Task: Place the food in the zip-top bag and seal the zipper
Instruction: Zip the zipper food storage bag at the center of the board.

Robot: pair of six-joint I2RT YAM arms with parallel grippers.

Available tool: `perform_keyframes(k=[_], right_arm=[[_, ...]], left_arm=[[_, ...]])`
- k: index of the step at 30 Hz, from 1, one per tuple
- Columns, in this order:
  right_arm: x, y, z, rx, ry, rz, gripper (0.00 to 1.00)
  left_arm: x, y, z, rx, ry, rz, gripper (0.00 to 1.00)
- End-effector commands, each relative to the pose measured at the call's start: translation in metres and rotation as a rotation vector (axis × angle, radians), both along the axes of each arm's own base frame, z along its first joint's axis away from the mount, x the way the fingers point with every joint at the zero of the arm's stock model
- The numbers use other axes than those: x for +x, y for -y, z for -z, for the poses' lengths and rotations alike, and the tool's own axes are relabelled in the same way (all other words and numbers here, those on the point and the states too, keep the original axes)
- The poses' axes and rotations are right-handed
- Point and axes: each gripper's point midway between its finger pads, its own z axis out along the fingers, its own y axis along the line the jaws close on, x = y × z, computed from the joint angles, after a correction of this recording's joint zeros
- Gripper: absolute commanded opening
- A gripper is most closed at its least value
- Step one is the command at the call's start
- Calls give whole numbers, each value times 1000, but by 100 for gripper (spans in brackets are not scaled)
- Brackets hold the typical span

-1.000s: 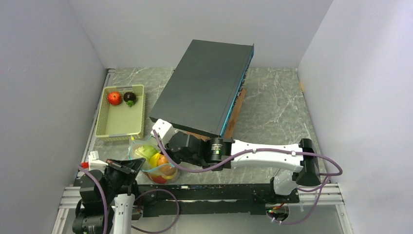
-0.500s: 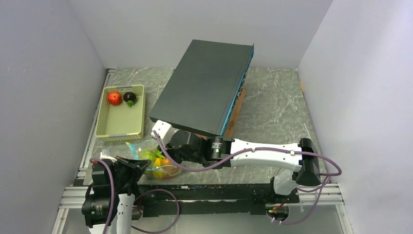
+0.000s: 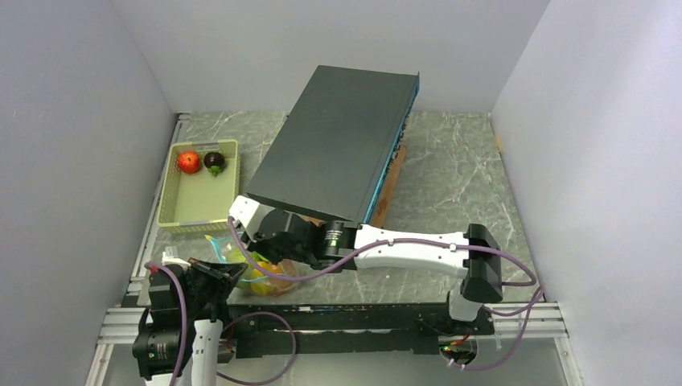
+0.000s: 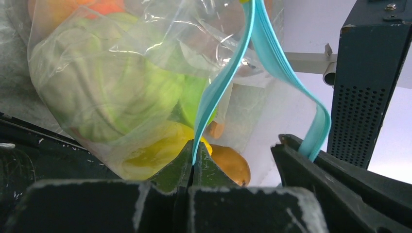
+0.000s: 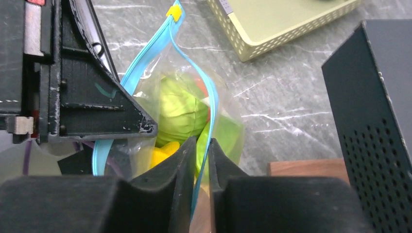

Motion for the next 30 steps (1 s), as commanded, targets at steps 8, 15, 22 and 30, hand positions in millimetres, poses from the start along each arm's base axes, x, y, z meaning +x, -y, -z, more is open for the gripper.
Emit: perform_keyframes(k=[8, 15, 22, 30], right_arm=[[-54, -9, -35, 110, 105, -409, 0], [-67, -17, -14, 56, 51, -489, 0], [-67, -25, -8, 40, 28, -515, 0], [-65, -27, -4, 15, 31, -525, 0]], left_arm=[[7, -11, -58, 28, 262, -78, 8], [7, -8, -63, 15, 302, -61, 15], [11, 0, -58, -12, 327, -20, 30], [10, 5, -62, 8, 371, 31, 73]])
